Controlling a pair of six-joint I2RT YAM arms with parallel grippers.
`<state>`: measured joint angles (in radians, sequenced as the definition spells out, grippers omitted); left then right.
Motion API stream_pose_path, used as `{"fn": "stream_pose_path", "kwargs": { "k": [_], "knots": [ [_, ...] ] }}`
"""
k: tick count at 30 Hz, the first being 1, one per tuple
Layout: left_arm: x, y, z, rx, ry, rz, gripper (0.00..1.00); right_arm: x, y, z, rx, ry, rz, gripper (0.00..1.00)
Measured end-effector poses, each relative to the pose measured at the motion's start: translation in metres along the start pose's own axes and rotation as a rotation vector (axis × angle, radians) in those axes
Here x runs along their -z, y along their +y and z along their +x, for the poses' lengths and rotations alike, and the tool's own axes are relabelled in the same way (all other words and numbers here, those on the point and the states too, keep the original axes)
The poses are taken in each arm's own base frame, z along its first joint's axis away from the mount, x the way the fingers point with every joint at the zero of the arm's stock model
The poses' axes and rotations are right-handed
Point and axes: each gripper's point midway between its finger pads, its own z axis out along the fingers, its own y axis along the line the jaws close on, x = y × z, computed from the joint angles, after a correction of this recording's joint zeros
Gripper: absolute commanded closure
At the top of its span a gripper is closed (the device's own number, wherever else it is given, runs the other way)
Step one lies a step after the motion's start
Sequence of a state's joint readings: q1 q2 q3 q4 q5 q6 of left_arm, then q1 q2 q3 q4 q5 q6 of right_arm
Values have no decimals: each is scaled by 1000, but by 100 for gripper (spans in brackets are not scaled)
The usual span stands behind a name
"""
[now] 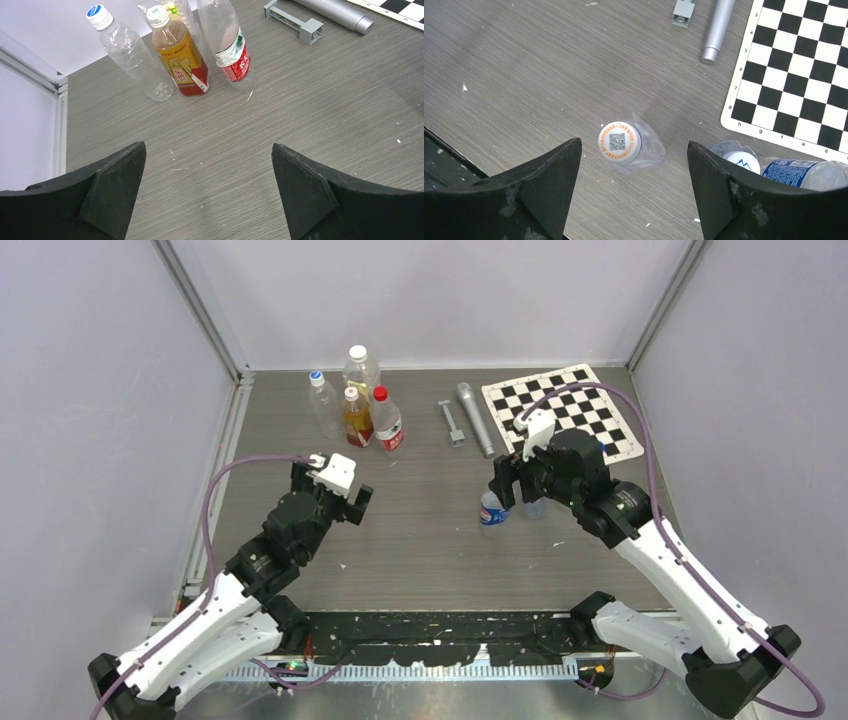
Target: Screw on the bottle caps
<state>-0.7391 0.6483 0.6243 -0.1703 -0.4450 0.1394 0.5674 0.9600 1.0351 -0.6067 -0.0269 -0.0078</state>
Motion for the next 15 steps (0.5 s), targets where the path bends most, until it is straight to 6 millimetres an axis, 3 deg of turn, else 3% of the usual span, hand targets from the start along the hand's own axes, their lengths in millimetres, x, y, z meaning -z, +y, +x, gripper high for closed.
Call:
{"fn": "stream_pose_path", "kwargs": {
  "k": [7, 15],
  "knots": [
    [13, 9, -12, 4, -16, -3, 0, 30, -5, -20, -76, -110, 50, 1],
    [50, 41, -63, 46, -133, -48, 0, 103, -17, -46, -203, -375, 121, 0]
  ]
}}
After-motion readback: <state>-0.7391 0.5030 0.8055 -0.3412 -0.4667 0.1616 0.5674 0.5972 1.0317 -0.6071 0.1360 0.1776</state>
